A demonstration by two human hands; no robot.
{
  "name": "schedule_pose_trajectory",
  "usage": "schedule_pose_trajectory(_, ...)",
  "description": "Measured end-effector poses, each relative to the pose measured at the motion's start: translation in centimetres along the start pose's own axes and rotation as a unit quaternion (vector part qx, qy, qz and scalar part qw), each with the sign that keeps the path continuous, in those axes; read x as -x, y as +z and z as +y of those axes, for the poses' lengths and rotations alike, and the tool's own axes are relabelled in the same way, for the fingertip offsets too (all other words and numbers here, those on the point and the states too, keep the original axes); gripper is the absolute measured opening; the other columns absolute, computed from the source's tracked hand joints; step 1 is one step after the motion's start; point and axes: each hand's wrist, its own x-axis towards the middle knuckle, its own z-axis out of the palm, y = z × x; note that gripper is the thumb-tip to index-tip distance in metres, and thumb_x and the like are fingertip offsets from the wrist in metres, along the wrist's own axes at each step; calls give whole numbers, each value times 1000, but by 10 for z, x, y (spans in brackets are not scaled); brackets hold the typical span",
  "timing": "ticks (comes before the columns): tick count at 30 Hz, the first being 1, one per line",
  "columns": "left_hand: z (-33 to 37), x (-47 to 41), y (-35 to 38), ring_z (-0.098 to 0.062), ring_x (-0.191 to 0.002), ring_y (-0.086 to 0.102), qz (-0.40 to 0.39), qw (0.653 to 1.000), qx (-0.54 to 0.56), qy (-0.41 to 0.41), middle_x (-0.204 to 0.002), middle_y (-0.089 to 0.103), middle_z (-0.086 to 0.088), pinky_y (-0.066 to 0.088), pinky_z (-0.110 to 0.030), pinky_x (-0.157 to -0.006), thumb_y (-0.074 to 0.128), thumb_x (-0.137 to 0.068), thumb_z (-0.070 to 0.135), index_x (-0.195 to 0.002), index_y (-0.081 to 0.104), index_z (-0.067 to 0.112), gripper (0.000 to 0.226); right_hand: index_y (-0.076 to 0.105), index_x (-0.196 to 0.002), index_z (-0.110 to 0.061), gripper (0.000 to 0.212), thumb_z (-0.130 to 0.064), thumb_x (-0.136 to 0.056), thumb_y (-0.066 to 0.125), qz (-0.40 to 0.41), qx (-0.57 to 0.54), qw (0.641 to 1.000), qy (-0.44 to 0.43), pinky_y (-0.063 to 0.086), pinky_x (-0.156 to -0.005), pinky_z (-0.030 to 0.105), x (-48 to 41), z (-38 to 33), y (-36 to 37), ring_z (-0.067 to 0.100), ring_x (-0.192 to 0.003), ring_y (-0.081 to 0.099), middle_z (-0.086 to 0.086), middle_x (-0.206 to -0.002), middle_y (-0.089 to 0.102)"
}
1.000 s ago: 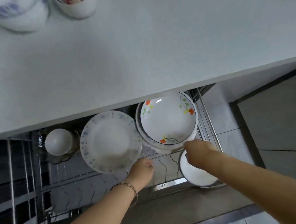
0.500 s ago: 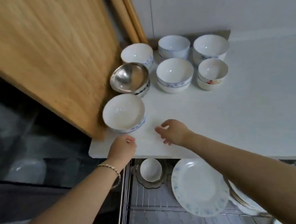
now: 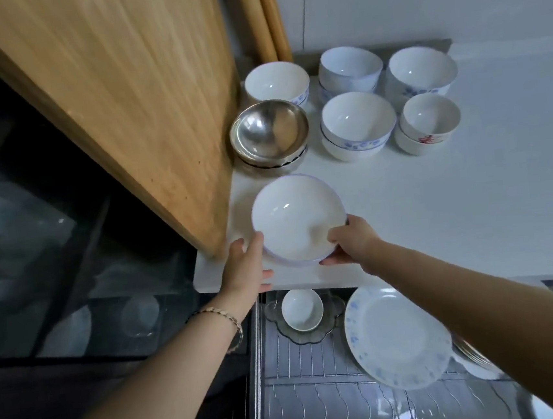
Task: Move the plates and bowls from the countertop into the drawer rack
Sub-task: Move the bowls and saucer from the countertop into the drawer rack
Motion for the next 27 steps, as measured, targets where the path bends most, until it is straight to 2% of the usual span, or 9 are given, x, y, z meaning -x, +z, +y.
schedule_pose_trajectory(4,13,39,32,-23,-58,64,-105,994,-41,6,-84,61,-9,56,-39,-71,46,-95,28,-114,44,18,22,49,-105,-8,27,9,-86,39,-24,7,1000,-2,57,-43,30,42,23,-60,25,-63,60,7,-81,56)
schedule_pose_trajectory(7,-3,69,73,-15,-41,63,-156,984,-86,7,-78,60,-7,58,-31,-53,44,-90,3,-112,46,12,24,52,-99,-8,27,11,-85,39,-20,82,996,-12,57,-45,27,74,49,-115,21,-59,60,6,-77,56)
schedule_pose_trajectory(10,-34,94,126,-19,-58,66,-204,972,-116,1,-91,61,-1,60,-33,-59,41,-87,-4,-123,46,13,40,53,-94,-15,29,10,-83,41,1,136,991,7,56,-45,25,100,87,-173,17,-51,61,4,-72,56)
schedule_pose_trajectory(13,-70,114,189,-16,-68,62,-235,960,-151,-1,-102,61,-5,61,-37,-62,41,-87,-3,-121,48,12,38,53,-110,-15,31,1,-84,49,16,171,984,48,57,-59,30,115,134,-232,25,-71,62,2,-78,58)
schedule_pose_trajectory(16,-107,130,254,-16,-74,63,-276,937,-216,-8,-104,63,-7,56,-24,-49,42,-87,0,-123,51,11,39,51,-129,-17,40,-17,-89,52,64,275,959,34,45,-76,27,118,182,-293,20,-85,56,-1,-93,58)
schedule_pose_trajectory(18,-134,139,298,-21,-82,64,-304,920,-246,-28,-104,63,-8,59,-28,-55,42,-86,2,-123,53,8,39,45,-135,-26,45,-19,-91,47,64,336,939,29,45,-84,26,114,213,-327,23,-96,58,1,-108,62)
schedule_pose_trajectory(21,-170,149,356,-24,-89,62,-312,908,-271,-74,-108,61,-9,60,-33,-64,42,-88,3,-127,49,8,40,44,-136,-25,45,-14,-92,41,38,427,902,50,46,-91,32,97,256,-366,29,-114,57,10,-126,61)
schedule_pose_trajectory(24,-201,147,401,-25,-104,58,-320,900,-279,-100,-129,55,-11,60,-35,-77,41,-90,4,-137,41,15,48,43,-137,-24,46,-13,-93,41,33,476,876,64,45,-92,34,75,289,-395,32,-115,56,14,-127,58)
schedule_pose_trajectory(27,-228,139,435,-32,-121,52,-311,900,-276,-128,-135,50,-10,58,-43,-85,39,-90,2,-139,38,21,53,40,-137,-27,49,-9,-92,39,33,530,845,67,46,-91,34,55,313,-410,32,-114,57,12,-126,57)
